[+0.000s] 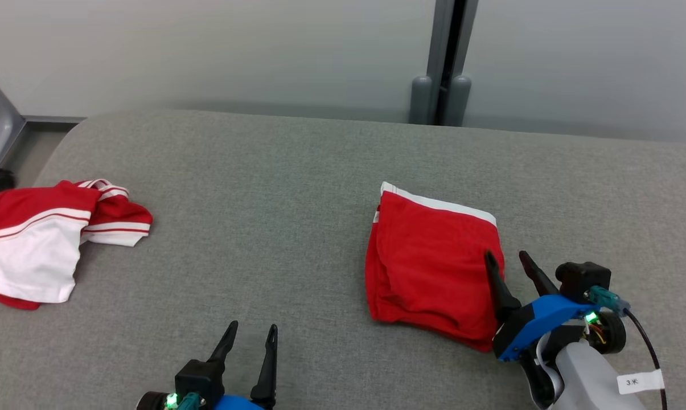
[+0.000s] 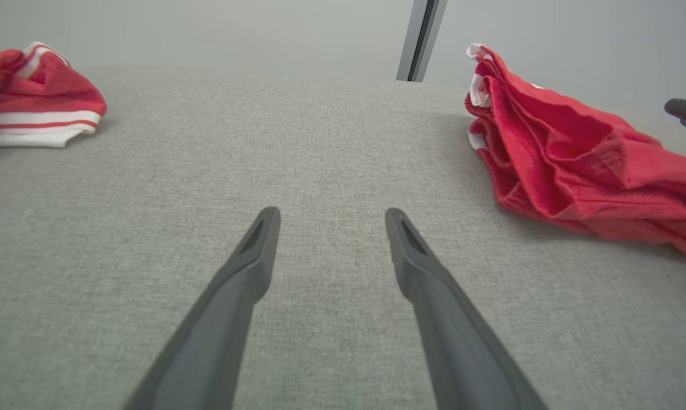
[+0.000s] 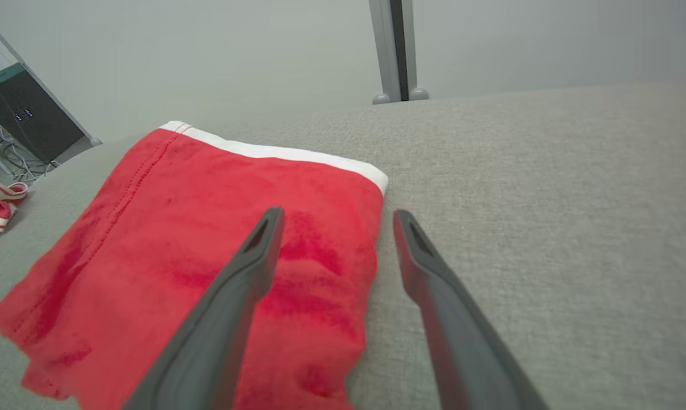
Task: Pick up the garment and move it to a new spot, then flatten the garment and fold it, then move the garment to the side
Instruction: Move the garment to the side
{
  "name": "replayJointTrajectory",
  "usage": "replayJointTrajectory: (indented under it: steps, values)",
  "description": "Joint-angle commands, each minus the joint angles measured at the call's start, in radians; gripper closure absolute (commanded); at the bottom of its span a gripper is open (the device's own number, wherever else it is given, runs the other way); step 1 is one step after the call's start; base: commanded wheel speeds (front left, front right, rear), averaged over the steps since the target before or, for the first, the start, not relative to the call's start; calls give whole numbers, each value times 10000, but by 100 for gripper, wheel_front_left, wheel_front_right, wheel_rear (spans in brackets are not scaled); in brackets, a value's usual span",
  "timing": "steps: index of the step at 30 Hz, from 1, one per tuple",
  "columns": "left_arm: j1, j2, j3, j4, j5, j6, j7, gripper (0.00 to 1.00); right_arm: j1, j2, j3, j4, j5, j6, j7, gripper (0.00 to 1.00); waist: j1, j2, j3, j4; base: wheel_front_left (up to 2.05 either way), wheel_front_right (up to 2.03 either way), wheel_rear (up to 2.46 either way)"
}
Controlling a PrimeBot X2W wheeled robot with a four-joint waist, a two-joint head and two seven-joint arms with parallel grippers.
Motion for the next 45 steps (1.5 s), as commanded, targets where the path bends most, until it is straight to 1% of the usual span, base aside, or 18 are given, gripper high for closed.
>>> replayJointTrajectory:
  steps: [1,7,8,9,10,13,16,18,19,23,29,32,35,40,42,45]
  values:
    - [-207,-3,-7,-101,35,-14,-25,0,-400,-9,22,615,74,1,-5,0,0,-1,273,335,0,0,0]
    - [-343,-2,-119,-243,63,-49,-25,0,-939,-13,-24,2515,77,1,66,0,0,-1,527,614,0,0,0]
    - [-362,-2,-118,-258,55,-42,-27,0,-964,-8,-7,2743,117,1,66,32,0,-1,562,617,0,0,0]
    - [-362,-2,-118,-258,55,-42,-27,0,-964,-8,-7,2743,117,1,66,32,0,-1,562,617,0,0,0]
    - [-403,-2,-90,-285,66,-24,-25,0,-1002,-3,58,3016,185,1,54,100,0,-1,629,581,0,0,0]
    - [-410,-3,-7,-305,101,19,-25,0,-1199,-15,-79,3006,242,-1,4,100,0,-1,665,365,0,0,0]
    - [-417,-3,85,-354,159,-13,-25,0,-1202,-54,-213,2503,25,-7,-19,100,0,-1,628,-82,0,0,0]
    - [-441,-3,135,-436,201,-42,-25,0,-1067,-42,-254,2242,-128,-5,-22,100,0,-1,576,-513,0,0,0]
    - [-441,-3,135,-436,201,-42,-25,0,-1067,-42,-254,2242,-128,-5,-22,100,0,-1,576,-513,0,0,0]
    - [-563,-6,-1,-599,177,-129,-25,0,-785,-33,-219,1929,-337,-1,-25,100,0,-1,482,-1558,0,0,0]
    - [-932,0,-563,-734,14,-206,-25,0,-569,-26,83,1735,-393,-1,-25,100,0,-1,547,-3243,0,0,0]
    - [-1121,4,-863,-748,-34,-231,-25,0,-452,-21,236,1650,-282,-1,-27,100,0,-1,621,-3962,0,0,0]
    - [-1250,1,-1093,-694,-21,-250,-25,0,-393,-24,348,1571,-150,-1,-26,100,0,-1,703,-4523,0,0,0]
    - [-1376,6,-1364,-576,52,-303,-25,0,-329,-16,392,1587,-46,-1,-26,100,0,-1,881,-5028,0,0,0]
    - [-1424,7,-1442,-504,99,-318,-25,0,-471,-59,353,1596,-134,-1,-26,100,0,-1,979,-5058,0,0,0]
    - [-1470,9,-1489,-368,161,-350,-25,0,-813,-282,361,1639,-336,-1,-28,100,0,-1,1151,-4924,0,0,0]
